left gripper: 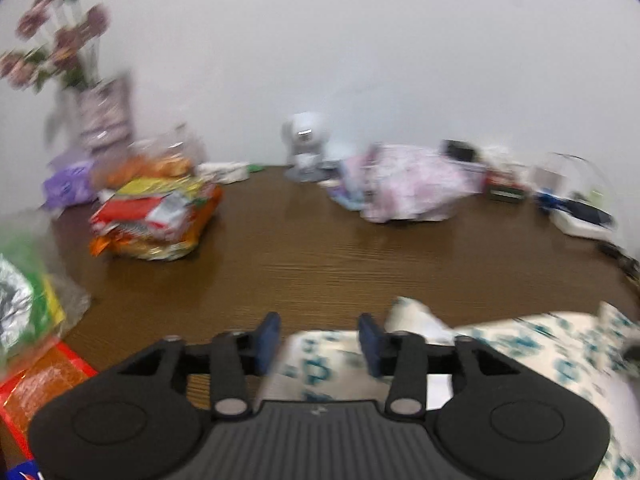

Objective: Fold clothes

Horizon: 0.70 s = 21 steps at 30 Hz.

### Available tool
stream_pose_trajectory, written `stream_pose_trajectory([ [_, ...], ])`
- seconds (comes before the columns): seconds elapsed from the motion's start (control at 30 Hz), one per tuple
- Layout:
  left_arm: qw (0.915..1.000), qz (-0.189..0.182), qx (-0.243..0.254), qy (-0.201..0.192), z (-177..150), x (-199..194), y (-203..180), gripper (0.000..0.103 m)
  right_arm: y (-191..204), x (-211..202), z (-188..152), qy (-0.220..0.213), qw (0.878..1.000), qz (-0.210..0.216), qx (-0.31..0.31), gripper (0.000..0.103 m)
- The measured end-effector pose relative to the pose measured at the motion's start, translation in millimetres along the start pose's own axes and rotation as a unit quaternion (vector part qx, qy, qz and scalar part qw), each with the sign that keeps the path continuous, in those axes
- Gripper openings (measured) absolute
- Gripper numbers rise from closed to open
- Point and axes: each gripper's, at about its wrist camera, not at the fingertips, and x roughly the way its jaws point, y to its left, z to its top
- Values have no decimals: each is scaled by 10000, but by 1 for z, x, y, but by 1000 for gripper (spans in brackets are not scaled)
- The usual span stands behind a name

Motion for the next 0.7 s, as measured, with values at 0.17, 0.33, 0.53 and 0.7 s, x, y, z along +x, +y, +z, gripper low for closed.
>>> stream_pose_trajectory([
  [0.17, 9963, -386, 688, 347, -25, 13, -44, 49, 19, 4, 9, 33, 9995, 271, -127, 9],
  [0.33, 9951, -243, 729, 626, -46, 29, -47, 48, 27, 17, -3, 349, 9990, -14, -270, 9],
  [0.53, 9968, -112, 590, 532, -52, 14, -45, 46, 24, -30, -8, 206, 9985, 259, -425, 11],
  [0.7, 9941, -806, 657, 297, -60, -35, -67, 49, 55, -55, -30, 403, 9908, 780, -1027, 13],
])
